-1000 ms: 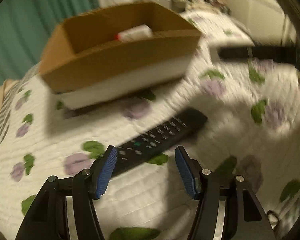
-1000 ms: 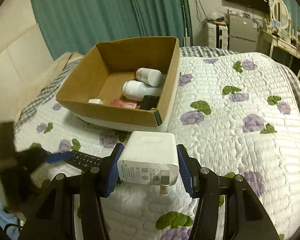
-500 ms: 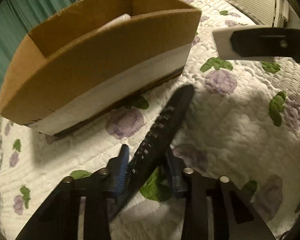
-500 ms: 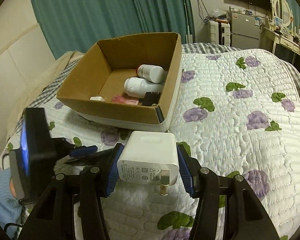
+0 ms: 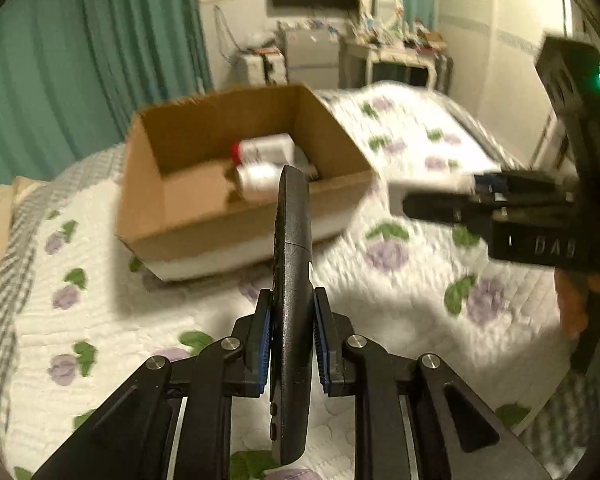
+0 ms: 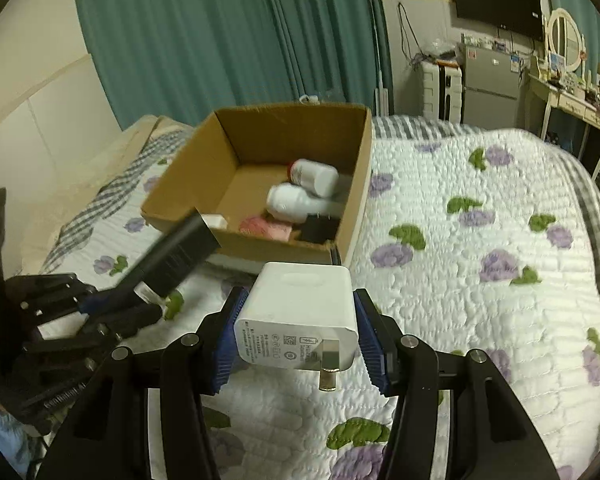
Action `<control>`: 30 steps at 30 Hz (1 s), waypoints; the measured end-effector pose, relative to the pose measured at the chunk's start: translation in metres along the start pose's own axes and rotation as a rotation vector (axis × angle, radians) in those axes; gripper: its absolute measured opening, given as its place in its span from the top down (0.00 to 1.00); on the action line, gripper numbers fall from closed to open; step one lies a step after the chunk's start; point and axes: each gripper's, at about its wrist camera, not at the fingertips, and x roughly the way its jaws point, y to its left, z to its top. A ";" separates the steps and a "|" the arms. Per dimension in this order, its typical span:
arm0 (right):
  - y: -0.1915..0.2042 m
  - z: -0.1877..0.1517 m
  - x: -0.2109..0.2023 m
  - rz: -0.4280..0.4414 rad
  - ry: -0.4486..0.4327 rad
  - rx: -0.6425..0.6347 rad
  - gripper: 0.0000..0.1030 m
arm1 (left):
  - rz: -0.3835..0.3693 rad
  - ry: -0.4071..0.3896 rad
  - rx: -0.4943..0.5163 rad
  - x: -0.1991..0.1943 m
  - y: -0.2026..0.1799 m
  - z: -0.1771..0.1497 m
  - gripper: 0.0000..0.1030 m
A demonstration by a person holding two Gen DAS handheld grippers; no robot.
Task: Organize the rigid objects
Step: 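Lower the remote and charger into the box and open both tools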
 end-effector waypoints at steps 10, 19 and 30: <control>0.027 0.078 -0.014 -0.068 -0.165 -0.134 0.49 | 0.129 -0.097 -0.110 -0.003 0.045 0.078 0.82; 0.032 0.124 0.050 -0.080 -0.177 -0.156 0.49 | 0.180 -0.031 -0.144 0.067 0.073 0.101 0.82; 0.017 0.109 0.084 -0.066 -0.100 -0.140 0.49 | 0.197 -0.031 -0.128 0.102 0.079 0.091 0.73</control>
